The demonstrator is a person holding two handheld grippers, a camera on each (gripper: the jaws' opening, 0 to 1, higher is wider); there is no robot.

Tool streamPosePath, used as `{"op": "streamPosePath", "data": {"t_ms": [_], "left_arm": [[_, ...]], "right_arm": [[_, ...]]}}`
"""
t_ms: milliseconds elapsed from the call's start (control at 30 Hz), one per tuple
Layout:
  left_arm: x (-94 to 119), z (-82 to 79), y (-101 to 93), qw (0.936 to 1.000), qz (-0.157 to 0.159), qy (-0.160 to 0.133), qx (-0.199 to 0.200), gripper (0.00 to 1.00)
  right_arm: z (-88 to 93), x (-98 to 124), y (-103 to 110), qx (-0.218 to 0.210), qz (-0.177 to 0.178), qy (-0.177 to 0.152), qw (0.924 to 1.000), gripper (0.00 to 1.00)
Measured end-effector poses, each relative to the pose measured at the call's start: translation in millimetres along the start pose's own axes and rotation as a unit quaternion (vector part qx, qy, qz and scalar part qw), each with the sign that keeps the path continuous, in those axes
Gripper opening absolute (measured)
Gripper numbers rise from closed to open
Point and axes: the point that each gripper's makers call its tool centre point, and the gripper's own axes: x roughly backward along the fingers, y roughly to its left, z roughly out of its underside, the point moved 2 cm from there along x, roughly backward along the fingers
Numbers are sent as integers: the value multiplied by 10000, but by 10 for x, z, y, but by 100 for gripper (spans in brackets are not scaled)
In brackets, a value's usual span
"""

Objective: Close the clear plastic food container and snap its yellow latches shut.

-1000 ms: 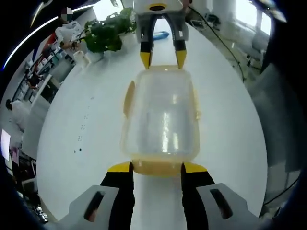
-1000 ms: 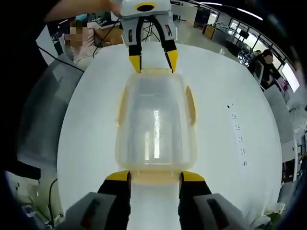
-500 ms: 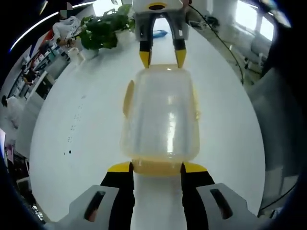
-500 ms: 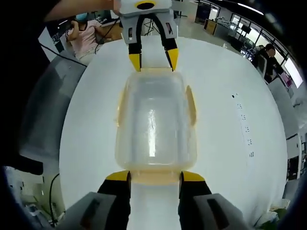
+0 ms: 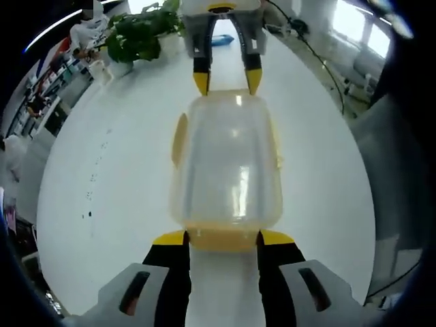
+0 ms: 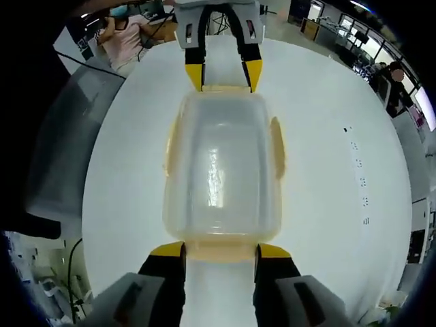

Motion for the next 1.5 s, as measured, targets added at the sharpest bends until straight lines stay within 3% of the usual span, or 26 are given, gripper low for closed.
{"op": "streamPosePath", "data": {"t_ms": [500,667,933,1000,1067,1133,1200,1333,1433,1500], "left_arm": [[-74,43,-3,10000,24,-20,-5,35],[-76,50,-38,9999,-46,12,-111,36],[-85,75,-38,9994,-118,-257,-213,37],[-89,81,-23,9991,-130,-373,-181,37],[-76,110,-15,9987,-128,-489,-48,38],[-30,102,16,9966,-222,-767,198,40],[38,103,-1,9941,-185,-1000,368,40],[149,159,-1,9922,-227,-1128,478,38],[244,44,-13,9834,-186,-1631,771,36],[272,14,9,9789,-247,-1795,946,36]], "right_arm": [[26,-66,-39,104,132,142,9998,36],[23,-61,-42,54,205,7,9998,36],[35,-57,-31,-9,262,-342,9991,38],[49,-83,-7,-118,217,-430,9988,45],[43,-101,47,-254,101,-540,9982,59],[75,-79,62,-246,118,-534,9982,55],[59,-32,87,-333,107,-691,9970,56],[-8,111,58,-411,284,-1067,9930,55],[-140,279,-1,-749,397,-1785,9803,49],[-205,360,-22,-1024,416,-2204,9691,45]]}}
